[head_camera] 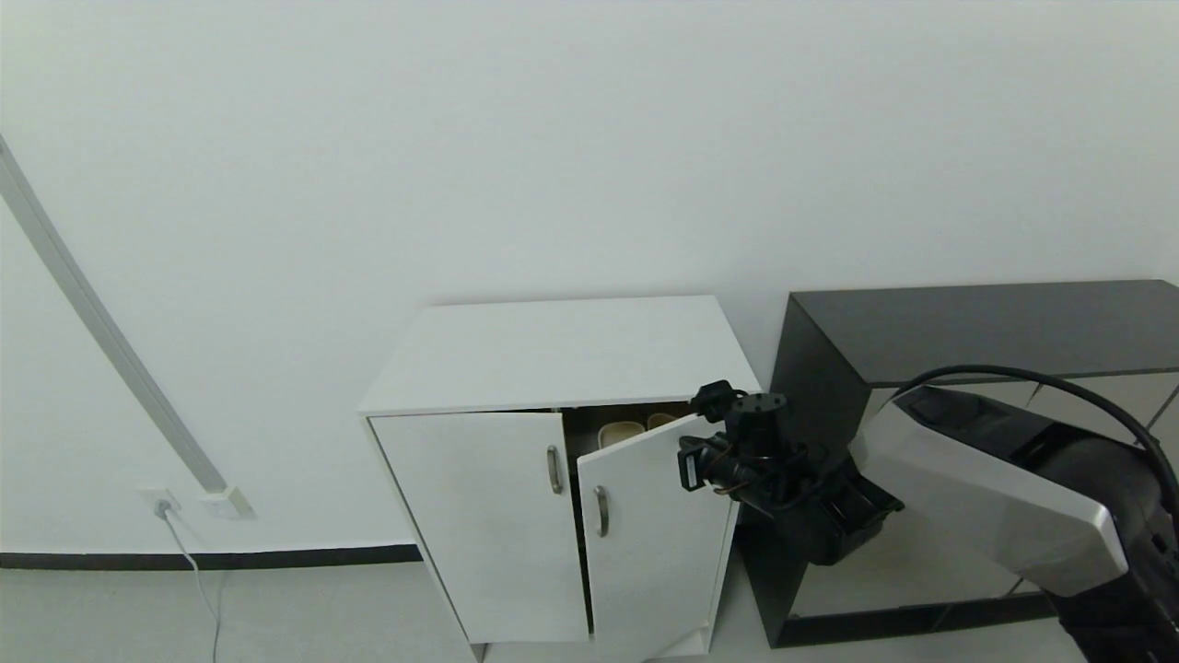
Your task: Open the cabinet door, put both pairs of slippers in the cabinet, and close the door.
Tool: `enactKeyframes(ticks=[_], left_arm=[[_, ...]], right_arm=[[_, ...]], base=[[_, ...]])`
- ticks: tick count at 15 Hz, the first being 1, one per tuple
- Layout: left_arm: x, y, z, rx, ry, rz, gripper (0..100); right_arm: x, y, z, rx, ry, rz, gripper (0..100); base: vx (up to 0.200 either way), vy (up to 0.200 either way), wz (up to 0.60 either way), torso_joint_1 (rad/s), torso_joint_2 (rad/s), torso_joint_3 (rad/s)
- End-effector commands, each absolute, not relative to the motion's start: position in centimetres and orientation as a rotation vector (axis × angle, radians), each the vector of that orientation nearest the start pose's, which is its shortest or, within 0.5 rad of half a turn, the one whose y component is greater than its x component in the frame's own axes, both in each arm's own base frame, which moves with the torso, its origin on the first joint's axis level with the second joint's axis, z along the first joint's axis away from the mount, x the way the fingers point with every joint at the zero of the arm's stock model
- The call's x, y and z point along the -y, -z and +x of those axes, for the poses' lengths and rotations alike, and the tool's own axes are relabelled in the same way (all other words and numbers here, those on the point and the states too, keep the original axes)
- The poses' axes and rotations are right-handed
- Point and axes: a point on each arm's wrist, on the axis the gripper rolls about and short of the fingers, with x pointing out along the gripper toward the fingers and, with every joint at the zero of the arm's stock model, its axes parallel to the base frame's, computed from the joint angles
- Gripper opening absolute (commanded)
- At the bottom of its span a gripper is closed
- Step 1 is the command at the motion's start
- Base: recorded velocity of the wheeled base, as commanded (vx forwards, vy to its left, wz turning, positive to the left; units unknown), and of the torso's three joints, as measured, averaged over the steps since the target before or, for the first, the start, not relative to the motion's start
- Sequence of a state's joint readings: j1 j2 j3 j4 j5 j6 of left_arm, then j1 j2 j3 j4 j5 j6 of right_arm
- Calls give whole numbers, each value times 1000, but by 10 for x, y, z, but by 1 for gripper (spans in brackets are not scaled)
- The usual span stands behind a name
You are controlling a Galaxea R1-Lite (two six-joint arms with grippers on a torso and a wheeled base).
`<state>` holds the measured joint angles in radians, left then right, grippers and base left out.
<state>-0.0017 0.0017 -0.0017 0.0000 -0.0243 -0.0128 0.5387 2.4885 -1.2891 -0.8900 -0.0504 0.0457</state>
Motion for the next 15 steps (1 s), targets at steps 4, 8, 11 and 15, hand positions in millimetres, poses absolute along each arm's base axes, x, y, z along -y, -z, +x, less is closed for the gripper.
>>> enactKeyframes(ticks=[4, 8, 11, 15], left_arm=[[1, -76, -23, 0, 26, -14, 0], [1, -76, -23, -2, 26, -14, 0], [1, -76, -23, -2, 26, -14, 0], [1, -76, -23, -2, 26, -14, 0]], right_arm=[[-241, -5, 422, -296, -462, -50, 0], [-243, -2, 425, -314, -460, -56, 0], [-247, 3, 433, -299, -461, -79, 0], [-251, 2, 440, -301, -462, -82, 0]], base=[[0, 0, 0, 0, 0, 0], [0, 0, 0, 0, 0, 0], [0, 0, 0, 0, 0, 0], [0, 0, 0, 0, 0, 0]])
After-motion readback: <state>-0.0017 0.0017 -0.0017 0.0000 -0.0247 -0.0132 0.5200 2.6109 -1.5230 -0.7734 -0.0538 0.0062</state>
